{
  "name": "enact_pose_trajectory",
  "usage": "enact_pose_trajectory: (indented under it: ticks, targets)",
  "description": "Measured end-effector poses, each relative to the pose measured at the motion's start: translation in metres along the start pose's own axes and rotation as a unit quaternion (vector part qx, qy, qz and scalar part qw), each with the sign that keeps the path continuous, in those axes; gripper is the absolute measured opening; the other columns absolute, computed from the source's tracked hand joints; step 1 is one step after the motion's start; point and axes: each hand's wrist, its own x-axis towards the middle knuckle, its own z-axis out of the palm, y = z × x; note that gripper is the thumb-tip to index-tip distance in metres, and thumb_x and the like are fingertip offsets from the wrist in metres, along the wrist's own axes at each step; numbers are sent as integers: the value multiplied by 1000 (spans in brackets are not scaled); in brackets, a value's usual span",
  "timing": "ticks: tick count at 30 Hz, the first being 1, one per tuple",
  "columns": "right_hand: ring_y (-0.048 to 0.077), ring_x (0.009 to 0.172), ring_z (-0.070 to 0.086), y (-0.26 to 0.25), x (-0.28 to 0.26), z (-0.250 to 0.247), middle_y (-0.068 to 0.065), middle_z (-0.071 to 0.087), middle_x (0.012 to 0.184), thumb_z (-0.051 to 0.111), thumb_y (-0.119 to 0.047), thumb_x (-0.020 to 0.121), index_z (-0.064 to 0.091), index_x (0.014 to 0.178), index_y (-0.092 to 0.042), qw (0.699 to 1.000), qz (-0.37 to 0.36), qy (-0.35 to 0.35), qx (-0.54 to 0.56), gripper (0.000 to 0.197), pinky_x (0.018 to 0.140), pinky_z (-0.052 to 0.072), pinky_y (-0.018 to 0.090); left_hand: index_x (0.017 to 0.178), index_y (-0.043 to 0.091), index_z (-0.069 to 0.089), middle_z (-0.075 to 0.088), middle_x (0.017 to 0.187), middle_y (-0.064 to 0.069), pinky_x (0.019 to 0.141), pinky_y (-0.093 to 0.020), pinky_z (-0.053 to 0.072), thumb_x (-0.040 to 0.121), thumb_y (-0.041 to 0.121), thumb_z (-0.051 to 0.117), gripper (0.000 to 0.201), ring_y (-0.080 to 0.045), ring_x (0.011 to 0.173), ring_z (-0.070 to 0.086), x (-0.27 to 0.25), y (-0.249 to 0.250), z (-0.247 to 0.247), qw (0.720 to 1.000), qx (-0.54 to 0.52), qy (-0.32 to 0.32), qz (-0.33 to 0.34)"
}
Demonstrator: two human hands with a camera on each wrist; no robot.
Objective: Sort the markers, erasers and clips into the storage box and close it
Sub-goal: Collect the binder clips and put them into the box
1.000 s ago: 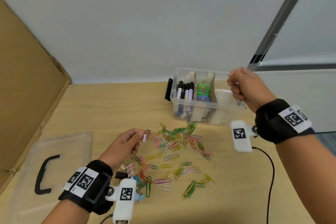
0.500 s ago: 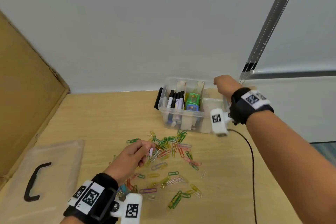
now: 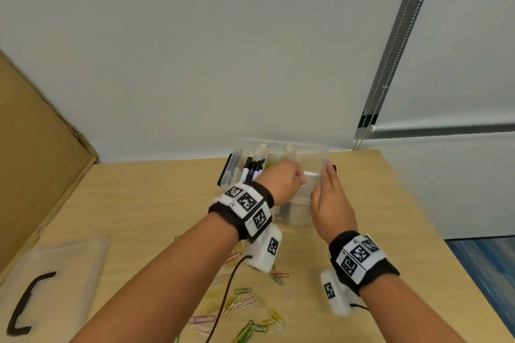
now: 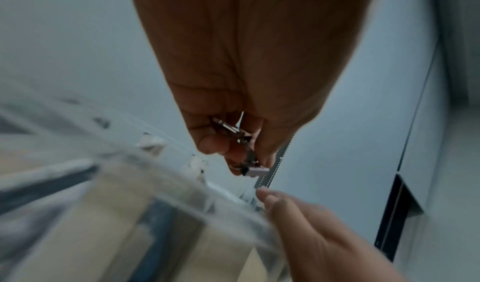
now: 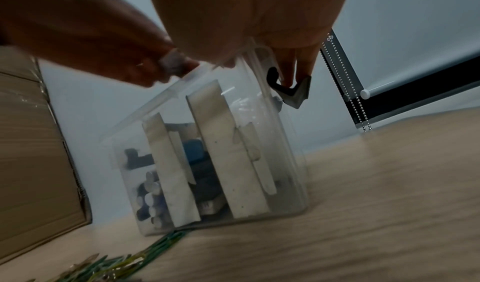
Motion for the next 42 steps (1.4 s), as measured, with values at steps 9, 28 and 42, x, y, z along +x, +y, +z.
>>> enact_pose_trajectory:
  ticks: [9, 28, 42]
  targets:
    - [7, 144, 21, 0, 0, 0, -7, 3, 161, 23, -29, 99, 24, 150, -9, 1000, -7, 0, -3, 54, 95, 47, 24, 132, 6, 47, 47, 135, -17, 99, -41, 45, 93, 8, 47, 39, -34, 119, 52, 95, 12, 25, 979, 177, -75, -63]
    - [35, 138, 29, -1, -4, 2, 16, 31, 151, 24, -29, 95, 38, 139, -3, 998, -20, 55, -35, 53, 114, 27, 47, 121, 26, 56, 58, 121, 10, 94, -29, 47, 98, 25, 45, 26, -4, 105, 55, -188, -122, -36, 985, 42, 123, -111]
    - [16, 104, 49, -163, -128, 69, -3, 56, 112, 46, -27, 95, 58, 112, -19, 907, -310, -283, 44, 23, 86, 46, 32, 108, 26, 56, 48, 101, 9, 72, -21, 41, 79, 26, 70, 32, -11, 84, 55, -271, -216, 6, 969, 57, -44, -235]
